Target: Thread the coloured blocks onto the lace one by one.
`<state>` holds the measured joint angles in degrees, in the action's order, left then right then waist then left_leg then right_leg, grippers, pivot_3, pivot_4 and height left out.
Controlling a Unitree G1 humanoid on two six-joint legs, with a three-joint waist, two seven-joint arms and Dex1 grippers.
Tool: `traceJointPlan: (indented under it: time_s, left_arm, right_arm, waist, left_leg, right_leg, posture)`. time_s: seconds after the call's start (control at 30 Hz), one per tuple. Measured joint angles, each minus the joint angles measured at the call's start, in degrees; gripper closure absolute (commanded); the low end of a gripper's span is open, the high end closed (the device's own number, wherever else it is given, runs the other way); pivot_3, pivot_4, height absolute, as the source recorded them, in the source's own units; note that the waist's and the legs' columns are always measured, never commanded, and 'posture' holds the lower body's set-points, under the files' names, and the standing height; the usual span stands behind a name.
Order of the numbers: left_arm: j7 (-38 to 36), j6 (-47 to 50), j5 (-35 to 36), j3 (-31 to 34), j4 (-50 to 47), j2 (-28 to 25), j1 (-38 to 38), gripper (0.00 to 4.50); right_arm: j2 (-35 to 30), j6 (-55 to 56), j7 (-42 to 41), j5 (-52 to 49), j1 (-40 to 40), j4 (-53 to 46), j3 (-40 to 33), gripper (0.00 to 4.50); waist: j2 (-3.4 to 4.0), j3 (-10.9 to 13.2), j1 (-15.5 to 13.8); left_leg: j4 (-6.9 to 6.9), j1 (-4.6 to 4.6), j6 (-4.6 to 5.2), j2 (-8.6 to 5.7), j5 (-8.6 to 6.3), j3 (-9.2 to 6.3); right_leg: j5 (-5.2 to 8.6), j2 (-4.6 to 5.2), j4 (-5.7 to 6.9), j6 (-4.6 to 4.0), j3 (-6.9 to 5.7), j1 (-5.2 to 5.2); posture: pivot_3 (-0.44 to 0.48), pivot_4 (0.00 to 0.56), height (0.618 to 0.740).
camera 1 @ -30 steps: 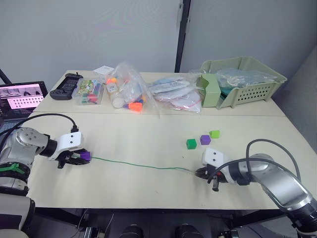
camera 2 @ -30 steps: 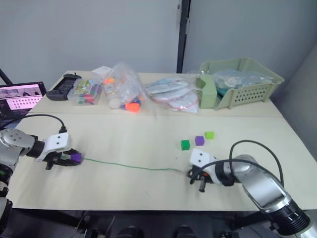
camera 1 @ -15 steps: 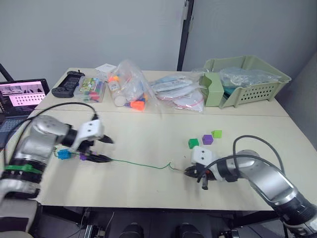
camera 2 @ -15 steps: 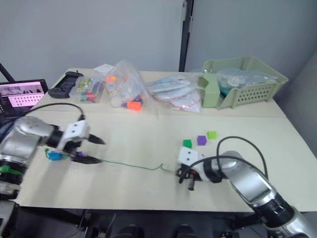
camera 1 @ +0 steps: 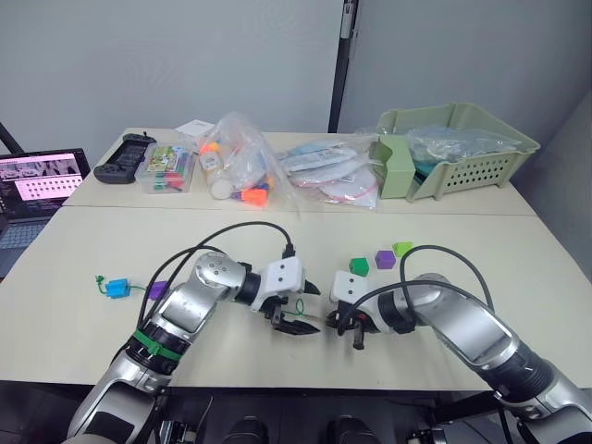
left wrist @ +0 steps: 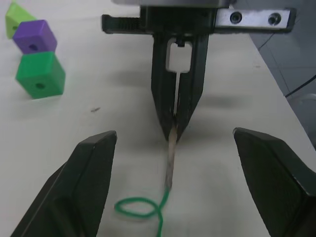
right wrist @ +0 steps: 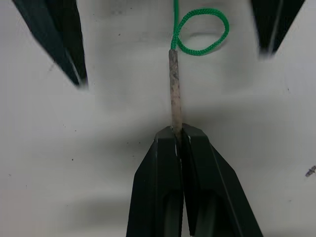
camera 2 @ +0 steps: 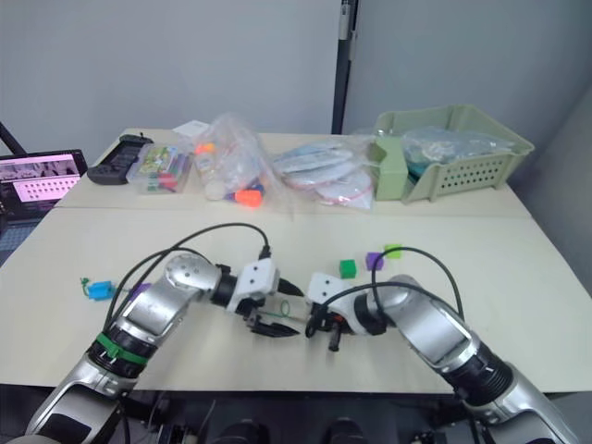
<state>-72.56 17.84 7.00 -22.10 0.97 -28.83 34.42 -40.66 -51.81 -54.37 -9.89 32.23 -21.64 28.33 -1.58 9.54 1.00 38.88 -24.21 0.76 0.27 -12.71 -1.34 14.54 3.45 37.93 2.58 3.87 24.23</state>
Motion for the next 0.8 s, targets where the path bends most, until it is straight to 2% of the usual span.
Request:
traceJointPlan:
  time_s: [0.37,0.47,0.77,0.8]
  left_arm:
    - [0.60,-7.15,-2.18,-0.98,8.99,1.61,-0.37,0.53]
    - [0.61,-7.62,-2.31,-0.97,9.55,2.03,-0.36,1.37]
    - [0.87,-7.28,-2.24,-0.23,9.85,3.08,-0.25,4.34]
    - [0.62,-7.26,-2.21,-0.26,9.84,3.18,-0.25,4.47]
  right_arm:
    - [-0.04,-1.38,0.72,-0.55,0.11,-0.48,-0.12,4.50]
    - [-0.04,-1.54,0.75,-0.58,0.11,-0.59,-0.13,4.50]
    - [-0.31,-1.66,0.74,-0.59,0.10,-0.80,-0.15,4.50]
    - [-0.32,-1.66,0.88,-0.47,0.11,-0.80,-0.25,4.50]
  waist:
    - [0.00,0.00,-0.23]
    - [0.00,0.00,-0.27]
    - [0.00,0.00,-0.25]
    - [0.00,0.00,-0.25]
  left_leg:
    - [0.04,0.00,0.00,-0.11,0.00,-0.05]
    - [0.04,0.00,0.00,-0.11,0.00,-0.06]
    - [0.04,0.00,0.00,-0.11,0.00,-0.06]
    - [0.04,0.00,0.00,-0.11,0.00,-0.07]
  right_leg:
    - [0.00,0.07,0.03,0.00,0.00,-0.03]
    - [0.00,0.07,0.02,0.01,0.00,-0.04]
    - [0.00,0.07,0.02,0.01,-0.01,-0.04]
    - [0.00,0.07,0.02,0.01,0.00,-0.04]
  posture:
    - [0.000,0.150,0.740]
    - [0.000,0.150,0.740]
    - [0.000,0.150,0.740]
    - [0.000,0.150,0.740]
